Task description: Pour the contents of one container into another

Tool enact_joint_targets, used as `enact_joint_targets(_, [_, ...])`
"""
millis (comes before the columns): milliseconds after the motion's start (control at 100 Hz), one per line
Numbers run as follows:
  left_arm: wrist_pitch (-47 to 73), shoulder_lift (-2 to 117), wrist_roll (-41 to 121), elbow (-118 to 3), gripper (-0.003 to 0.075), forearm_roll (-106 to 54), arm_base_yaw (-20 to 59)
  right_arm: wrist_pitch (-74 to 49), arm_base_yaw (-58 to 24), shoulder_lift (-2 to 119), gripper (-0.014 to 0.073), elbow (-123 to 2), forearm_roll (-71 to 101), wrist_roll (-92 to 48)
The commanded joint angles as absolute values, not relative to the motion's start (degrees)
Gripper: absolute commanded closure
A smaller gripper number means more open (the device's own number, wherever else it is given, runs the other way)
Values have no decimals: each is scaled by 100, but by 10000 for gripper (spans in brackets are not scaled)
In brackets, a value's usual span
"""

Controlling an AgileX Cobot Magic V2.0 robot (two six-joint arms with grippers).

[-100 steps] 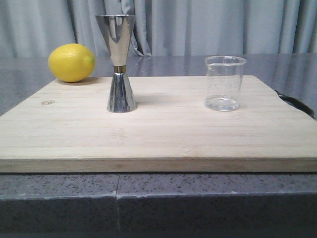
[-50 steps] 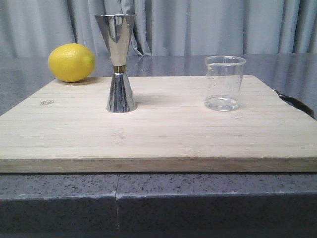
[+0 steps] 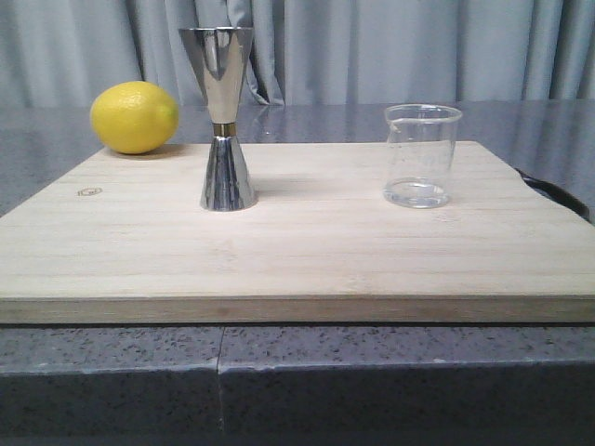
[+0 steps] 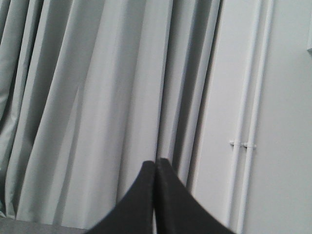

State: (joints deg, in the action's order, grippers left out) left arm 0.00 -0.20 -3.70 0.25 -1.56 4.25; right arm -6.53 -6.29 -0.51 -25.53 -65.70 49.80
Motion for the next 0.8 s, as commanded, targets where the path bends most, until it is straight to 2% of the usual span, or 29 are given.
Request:
enact_joint_targets(0, [-410, -183, -353, 244, 739, -206, 471, -533, -602, -17, 666, -2669, -5979, 4969])
enact_joint_targets(110, [-410, -183, -353, 244, 739, -206, 471, -871, -612, -17, 666, -2658, -5401, 3911])
enact_joint_targets(180, [-410, -183, -353, 244, 739, -206, 471, -1178, -612, -17, 666, -2561, -4408, 3159])
enact_joint_targets(260, [-410, -183, -353, 244, 739, -206, 471, -1441, -612, -17, 666, -2289, -2729, 1531])
enact_joint_targets(360, [-410, -183, -353, 244, 739, -206, 471, -1112, -612, -45, 666, -1654, -1210, 0])
enact_joint_targets(570, [-410, -183, -353, 244, 739, -206, 471, 606, -601, -172, 666, -155, -379, -46])
enact_joint_targets(790, [-410, -183, -353, 244, 739, -206, 471, 544, -591, -172, 666, 251, -318, -46])
